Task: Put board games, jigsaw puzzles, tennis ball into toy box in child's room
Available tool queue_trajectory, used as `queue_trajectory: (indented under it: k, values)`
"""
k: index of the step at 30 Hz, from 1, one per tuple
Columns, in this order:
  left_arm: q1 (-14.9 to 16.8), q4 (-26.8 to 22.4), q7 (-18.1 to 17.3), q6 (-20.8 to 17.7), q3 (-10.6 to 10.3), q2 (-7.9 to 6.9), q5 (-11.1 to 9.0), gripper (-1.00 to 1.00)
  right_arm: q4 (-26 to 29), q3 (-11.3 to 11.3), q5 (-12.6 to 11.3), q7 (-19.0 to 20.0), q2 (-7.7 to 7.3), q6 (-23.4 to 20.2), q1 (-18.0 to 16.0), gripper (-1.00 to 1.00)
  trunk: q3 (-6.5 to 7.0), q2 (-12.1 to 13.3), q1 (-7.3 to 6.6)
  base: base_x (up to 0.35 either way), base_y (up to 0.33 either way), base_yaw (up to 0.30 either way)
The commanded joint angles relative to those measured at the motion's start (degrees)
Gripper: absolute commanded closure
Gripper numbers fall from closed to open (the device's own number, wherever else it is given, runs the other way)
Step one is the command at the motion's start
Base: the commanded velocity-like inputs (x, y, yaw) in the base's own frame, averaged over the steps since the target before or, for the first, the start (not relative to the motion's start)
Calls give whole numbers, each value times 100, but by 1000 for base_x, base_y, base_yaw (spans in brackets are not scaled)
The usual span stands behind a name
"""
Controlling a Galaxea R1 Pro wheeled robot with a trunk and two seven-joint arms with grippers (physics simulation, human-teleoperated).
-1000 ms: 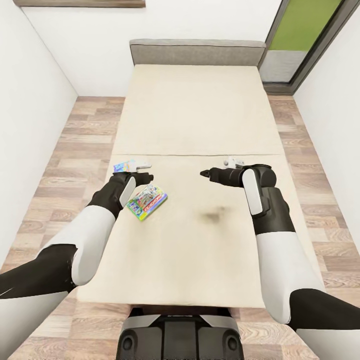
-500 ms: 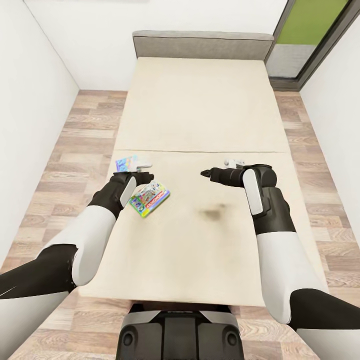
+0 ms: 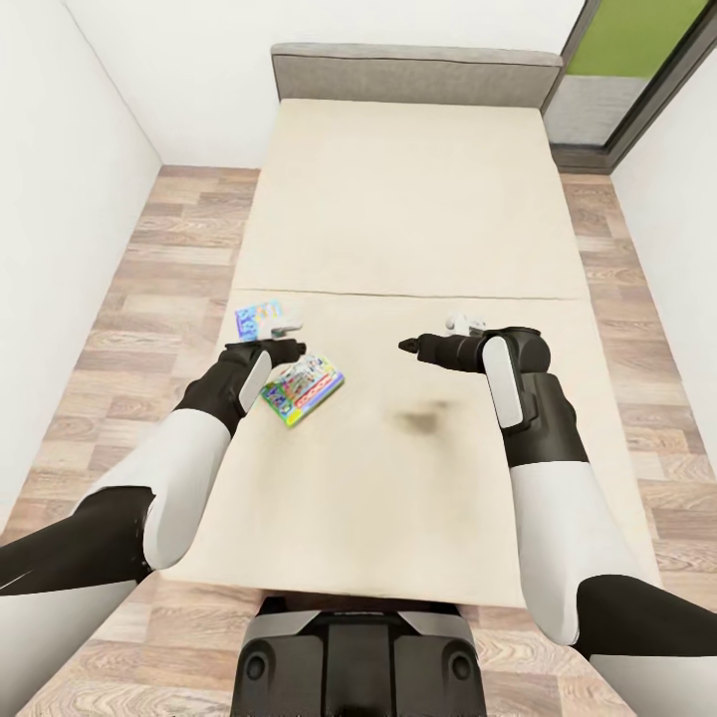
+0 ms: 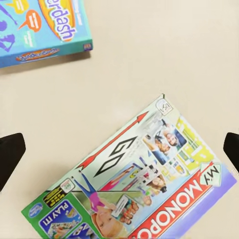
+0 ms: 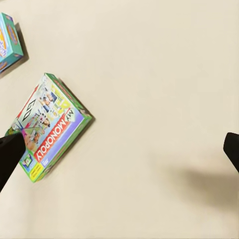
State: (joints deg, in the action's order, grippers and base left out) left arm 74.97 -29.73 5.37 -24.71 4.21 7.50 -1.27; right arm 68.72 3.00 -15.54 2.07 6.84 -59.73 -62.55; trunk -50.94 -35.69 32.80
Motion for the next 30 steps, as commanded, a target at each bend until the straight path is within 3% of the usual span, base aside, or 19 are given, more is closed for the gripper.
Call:
queue_trajectory:
  k: [1,30]
  values:
    - [3,-17,14,3,27,6,-14,-100,5,16,11,22,6,-27,-3,-100,-14,-6,2,0,0,63]
    - [43,-208,17,150,37,51,-23,-100,8,50,2,22,-12,-27,14,-100,-283,-6,2,0,0,50]
